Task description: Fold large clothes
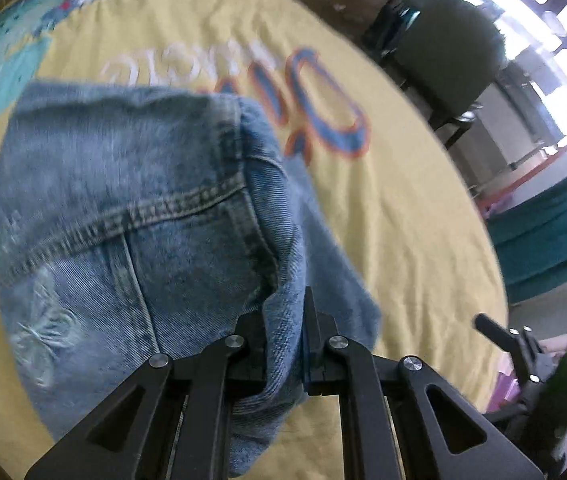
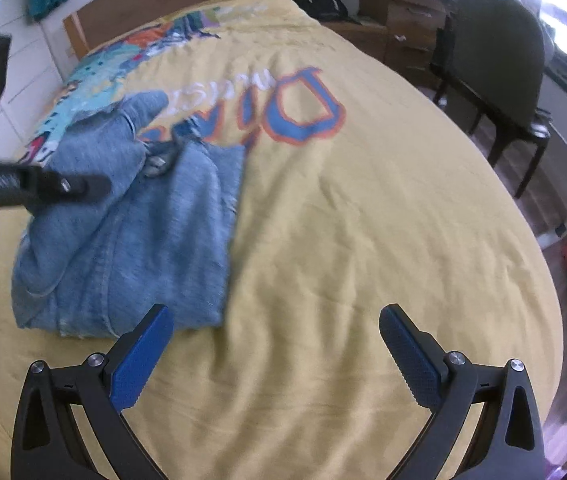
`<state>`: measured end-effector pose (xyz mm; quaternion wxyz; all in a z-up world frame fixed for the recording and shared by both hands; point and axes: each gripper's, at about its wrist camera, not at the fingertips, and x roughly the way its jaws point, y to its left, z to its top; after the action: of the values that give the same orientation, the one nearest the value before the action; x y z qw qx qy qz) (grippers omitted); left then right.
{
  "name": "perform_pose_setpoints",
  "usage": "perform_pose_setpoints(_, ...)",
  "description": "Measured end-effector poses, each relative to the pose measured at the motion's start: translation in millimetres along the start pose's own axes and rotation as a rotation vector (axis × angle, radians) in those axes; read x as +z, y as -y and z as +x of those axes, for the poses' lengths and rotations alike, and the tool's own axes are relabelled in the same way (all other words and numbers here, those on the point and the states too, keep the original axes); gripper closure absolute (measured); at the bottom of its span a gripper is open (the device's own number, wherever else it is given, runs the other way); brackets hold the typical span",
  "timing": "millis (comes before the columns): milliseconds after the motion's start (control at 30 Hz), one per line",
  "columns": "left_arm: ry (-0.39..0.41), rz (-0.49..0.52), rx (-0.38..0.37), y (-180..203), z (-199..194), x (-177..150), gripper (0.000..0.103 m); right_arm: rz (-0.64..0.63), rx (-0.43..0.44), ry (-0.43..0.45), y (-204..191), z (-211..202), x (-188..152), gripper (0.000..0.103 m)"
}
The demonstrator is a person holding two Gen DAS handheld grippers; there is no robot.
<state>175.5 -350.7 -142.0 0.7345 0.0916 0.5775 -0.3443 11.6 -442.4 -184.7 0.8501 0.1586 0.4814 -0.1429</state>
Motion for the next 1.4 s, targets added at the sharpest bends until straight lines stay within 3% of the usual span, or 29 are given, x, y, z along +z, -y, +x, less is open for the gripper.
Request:
perform_pose_setpoints(100, -0.015, 0.003, 0.062, -6, 19, -5, 0.094, 0.023, -0.005, -0.03, 10, 9, -8, 0.0)
perform_pose_setpoints(267, -0.012, 0.011, 0.097, -6, 23, -6, 0.092, 0.039, 0.003, -0.048, 16, 13, -16, 0.0)
perform_pose_setpoints(367, -0.028, 0.008, 0.115, 2, 21, -2, 0.085, 0.053, 0.011, -0.049, 19, 12, -16, 0.0)
perform_pose_setpoints(467, -0.001, -0.01, 0.094, 3, 5, 0, 0.063, 0.062, 0.018, -0.042, 21, 8, -15, 0.0)
perform_pose_setpoints(533, 0.024, -0.019, 0.092, 2, -10, -2, 0.03, 0.069, 0.019, -0.036, 22, 4, -14, 0.0)
perform_pose_setpoints(600, 0.037, -0.035, 0.082, 1, -22, 0, 0.007, 0.072, 0.02, -0.031, 23, 0, -13, 0.0)
perform_pose_setpoints(633, 0.045, -0.046, 0.074, -2, -29, 1, 0.004, 0.073, 0.021, -0.03, 22, -1, -12, 0.0)
perform_pose_setpoints(733, 0.066, -0.061, 0.053, -8, -51, 2, 0.003, 0.07, 0.03, -0.027, 18, -6, -10, 0.0)
perform_pose_setpoints(933, 0.132, -0.135, 0.128, -56, -100, -17, 0.001, 0.027, 0.062, -0.008, -6, -17, 7, 0.0)
perform_pose_setpoints(1100, 0.151, -0.22, 0.204, -109, -125, -50, 0.001, -0.063, 0.121, -0.004, -49, -21, 42, 0.0)
perform_pose_setpoints(1200, 0.137, -0.233, 0.235, -132, -131, -76, 0.001, -0.122, 0.167, -0.041, -83, -9, 69, 0.0)
perform_pose_setpoints(1400, 0.1, -0.25, 0.229, -155, -129, -116, 0.001, -0.16, 0.137, -0.149, -127, 41, 114, 0.004)
